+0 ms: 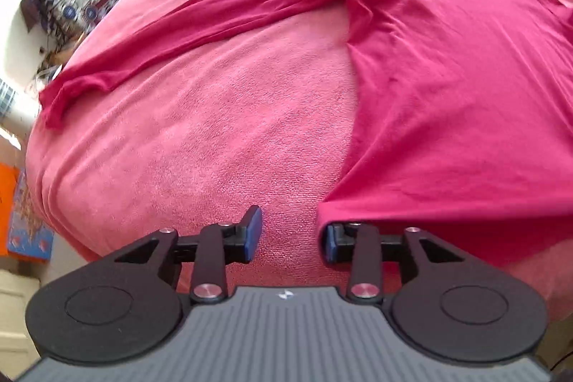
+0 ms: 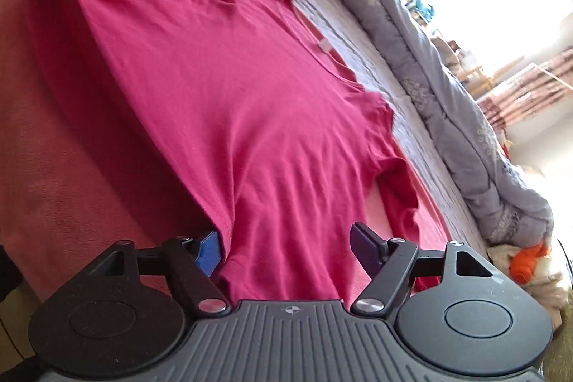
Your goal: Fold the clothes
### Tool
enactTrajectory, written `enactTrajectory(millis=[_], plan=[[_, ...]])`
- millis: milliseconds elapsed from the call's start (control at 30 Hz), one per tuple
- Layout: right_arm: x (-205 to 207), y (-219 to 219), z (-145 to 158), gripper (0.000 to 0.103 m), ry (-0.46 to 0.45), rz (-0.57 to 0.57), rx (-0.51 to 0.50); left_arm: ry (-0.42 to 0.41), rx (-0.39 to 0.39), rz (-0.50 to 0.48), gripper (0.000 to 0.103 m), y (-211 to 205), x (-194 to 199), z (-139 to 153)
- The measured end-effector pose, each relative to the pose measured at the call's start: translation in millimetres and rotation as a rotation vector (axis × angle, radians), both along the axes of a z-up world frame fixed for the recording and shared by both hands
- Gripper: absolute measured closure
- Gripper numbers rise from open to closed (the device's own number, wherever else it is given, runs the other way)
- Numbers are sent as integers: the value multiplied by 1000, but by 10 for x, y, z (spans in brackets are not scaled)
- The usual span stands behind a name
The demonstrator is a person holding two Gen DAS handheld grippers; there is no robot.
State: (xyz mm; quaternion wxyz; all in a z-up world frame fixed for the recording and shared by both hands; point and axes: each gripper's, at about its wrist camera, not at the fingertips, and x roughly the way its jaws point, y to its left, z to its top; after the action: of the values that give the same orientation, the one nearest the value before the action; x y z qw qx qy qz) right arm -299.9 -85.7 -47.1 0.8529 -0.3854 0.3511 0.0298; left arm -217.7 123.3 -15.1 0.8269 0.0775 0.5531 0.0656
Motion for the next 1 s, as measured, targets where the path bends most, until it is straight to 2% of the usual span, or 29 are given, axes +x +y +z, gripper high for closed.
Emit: enactTrajectory(millis=[67, 100, 167, 233, 300, 567, 600, 667, 733, 767, 800, 833, 1000], plan=[[-12, -36, 50, 30, -24, -14, 13, 2, 5, -6, 58, -4, -20, -1], [-29, -42, 108, 30, -31, -16, 48, 4, 2, 4, 58, 16, -17, 4], [-117, -46, 230, 29, 2, 55, 151, 9, -2, 24, 58, 57, -11, 13], [-199, 1, 194, 27, 6, 109, 108, 15, -11, 43, 56, 103, -7, 24], [-182, -11, 114, 27, 30, 85, 61, 20, -18, 55, 54, 142, -9, 34], [114, -553, -94, 27, 43, -209, -100, 33, 2, 22, 53, 118, -16, -3], [121, -662, -113, 29, 56, -244, -97, 35, 5, 18, 52, 114, -18, -6], [157, -799, -99, 39, 90, -272, -58, 39, 9, 8, 51, 114, -11, -1], [198, -859, -71, 64, 139, -265, -4, 46, 13, -1, 51, 121, -3, 11], [209, -851, -64, 71, 166, -253, 13, 49, 16, -6, 50, 127, 0, 17], [158, -850, -68, 82, 190, -246, 24, 54, 23, -9, 49, 132, 0, 19], [164, -851, -91, 88, 212, -248, 34, 60, 31, -12, 49, 138, 0, 21], [130, -928, -169, 89, 281, -286, 18, 101, 47, -27, 46, 154, -21, -9]])
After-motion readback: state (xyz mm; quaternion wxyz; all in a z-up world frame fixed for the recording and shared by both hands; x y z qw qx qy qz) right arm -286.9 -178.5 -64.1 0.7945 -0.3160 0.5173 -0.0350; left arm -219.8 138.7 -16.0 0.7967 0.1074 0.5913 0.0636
